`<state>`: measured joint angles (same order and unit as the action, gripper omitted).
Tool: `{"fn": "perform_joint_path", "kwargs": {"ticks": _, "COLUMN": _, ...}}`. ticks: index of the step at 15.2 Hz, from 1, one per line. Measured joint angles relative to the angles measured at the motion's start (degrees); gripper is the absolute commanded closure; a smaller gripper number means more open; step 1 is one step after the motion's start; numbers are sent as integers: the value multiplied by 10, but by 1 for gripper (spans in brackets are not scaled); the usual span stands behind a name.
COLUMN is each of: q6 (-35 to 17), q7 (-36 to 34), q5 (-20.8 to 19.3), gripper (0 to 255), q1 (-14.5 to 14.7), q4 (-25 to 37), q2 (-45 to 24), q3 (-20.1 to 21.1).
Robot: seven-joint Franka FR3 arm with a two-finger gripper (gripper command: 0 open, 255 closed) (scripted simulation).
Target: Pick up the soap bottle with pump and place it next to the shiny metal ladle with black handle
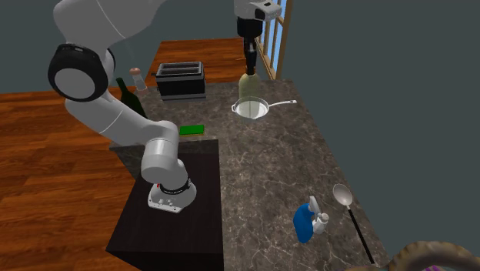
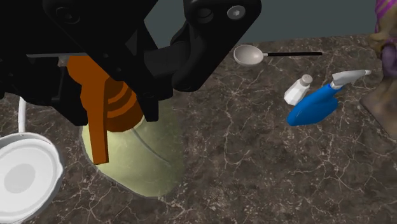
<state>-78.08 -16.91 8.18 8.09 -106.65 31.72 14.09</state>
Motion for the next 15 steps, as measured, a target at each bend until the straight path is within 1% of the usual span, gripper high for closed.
{"fn": "perform_joint_path", "kwargs": {"ticks": 3, "q6": -18, "q7": 11, "q5": -8, "gripper": 255, "q1": -6, "q4": 7, "q2": -27, "q3": -5}}
{"fn": "perform_joint_path", "kwargs": {"ticks": 6, "q6": -55, "q7": 28, "q5": -18, "gripper": 255, "q1": -13, "q4": -2, "q2": -57, "q3": -12}}
{"fn": "perform_joint_path", "kwargs": {"ticks": 8, "q6": -75, "q7": 35, "q5": -25, "gripper": 255, "q1": -19, "q4": 9, "q2": -89, "q3": -14}}
{"fn": "perform_joint_path", "kwargs": {"ticks": 11, "q6": -113, "q7": 54, "q5": -36, "gripper": 255, "q1": -28, "q4": 8, "q2": -128, "q3": -23}}
{"fn": "perform_joint_path", "kwargs": {"ticks": 15, "q6": -147, "q7": 70, "q5": -49, "gripper": 255, "q1": -38, "q4": 36, "q2": -191, "q3": -30}}
